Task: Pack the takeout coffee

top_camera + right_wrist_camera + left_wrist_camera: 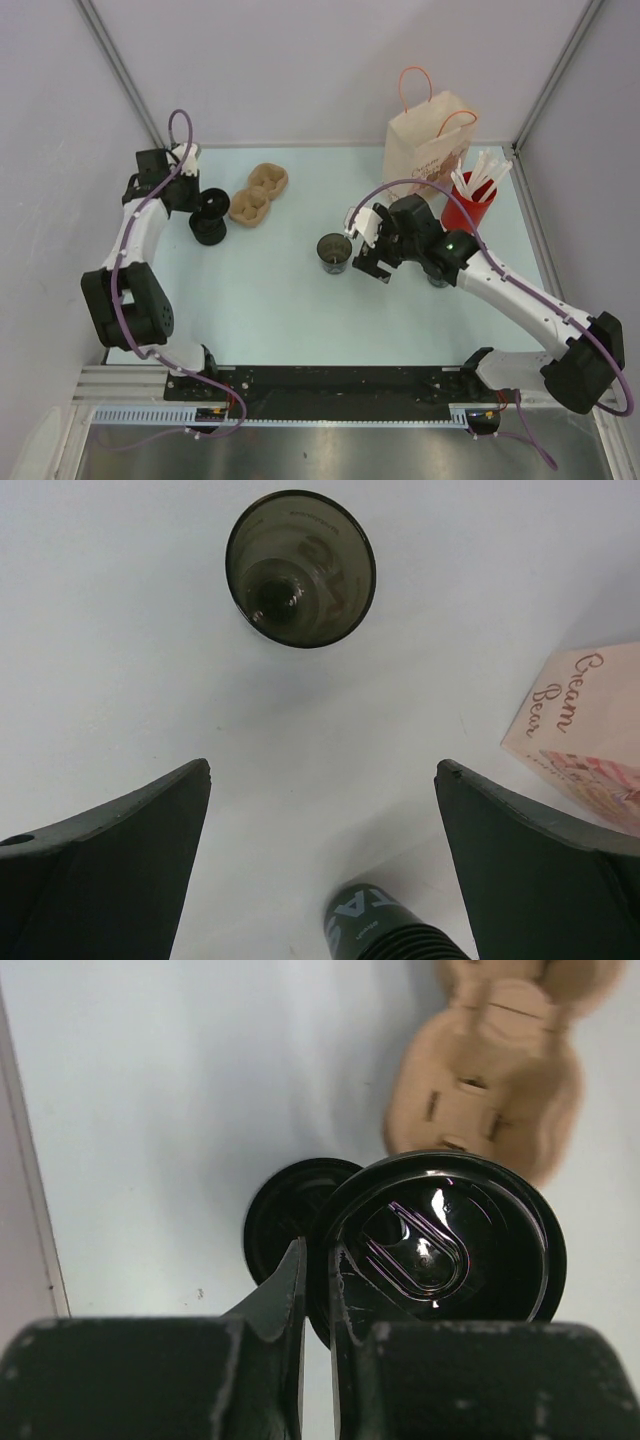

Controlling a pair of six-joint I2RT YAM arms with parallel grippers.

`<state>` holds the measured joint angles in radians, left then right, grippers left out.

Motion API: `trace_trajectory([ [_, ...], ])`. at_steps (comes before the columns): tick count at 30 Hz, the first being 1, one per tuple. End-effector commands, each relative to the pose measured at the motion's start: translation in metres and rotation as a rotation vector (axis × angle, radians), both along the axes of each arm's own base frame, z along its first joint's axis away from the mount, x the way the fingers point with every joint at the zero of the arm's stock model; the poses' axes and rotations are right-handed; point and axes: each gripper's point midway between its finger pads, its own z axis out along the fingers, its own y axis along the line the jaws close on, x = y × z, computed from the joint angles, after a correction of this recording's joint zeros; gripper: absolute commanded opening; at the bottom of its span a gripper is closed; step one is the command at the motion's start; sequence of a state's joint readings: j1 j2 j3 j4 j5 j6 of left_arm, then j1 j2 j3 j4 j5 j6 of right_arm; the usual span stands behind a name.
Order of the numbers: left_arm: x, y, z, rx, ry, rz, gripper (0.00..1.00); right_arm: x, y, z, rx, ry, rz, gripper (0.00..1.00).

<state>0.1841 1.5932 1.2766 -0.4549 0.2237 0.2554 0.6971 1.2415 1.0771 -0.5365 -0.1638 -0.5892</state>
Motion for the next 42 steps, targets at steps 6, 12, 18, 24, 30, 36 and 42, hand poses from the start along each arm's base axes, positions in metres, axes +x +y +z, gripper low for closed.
trace_trajectory([
  [6, -0.08, -0.096, 0.051, -0.064, 0.044, -0.436, 0.0, -0.039, 0.032, 0.101, 0.083, -0.449, 0.306, 1.0],
  [12, -0.149, -0.167, 0.051, -0.153, 0.113, -0.796, 0.0, -0.072, 0.06, 0.08, -0.017, -0.441, 0.52, 1.0],
  [18, -0.211, -0.215, 0.06, -0.286, 0.208, -1.103, 0.0, -0.108, 0.09, 0.072, -0.02, -0.43, 0.675, 1.0],
  [24, -0.246, -0.235, 0.06, -0.421, 0.344, -1.269, 0.0, -0.135, 0.115, 0.072, 0.024, -0.397, 0.757, 1.0],
  [30, -0.263, -0.251, 0.045, -0.469, 0.456, -1.331, 0.0, -0.141, 0.137, 0.072, 0.041, -0.43, 0.734, 1.0],
  [36, -0.269, -0.261, 0.038, -0.462, 0.487, -1.343, 0.0, -0.141, 0.152, 0.073, 0.108, -0.386, 0.686, 0.93],
  [42, -0.268, -0.262, 0.037, -0.448, 0.486, -1.331, 0.0, -0.133, 0.161, 0.078, 0.147, -0.393, 0.624, 0.75],
])
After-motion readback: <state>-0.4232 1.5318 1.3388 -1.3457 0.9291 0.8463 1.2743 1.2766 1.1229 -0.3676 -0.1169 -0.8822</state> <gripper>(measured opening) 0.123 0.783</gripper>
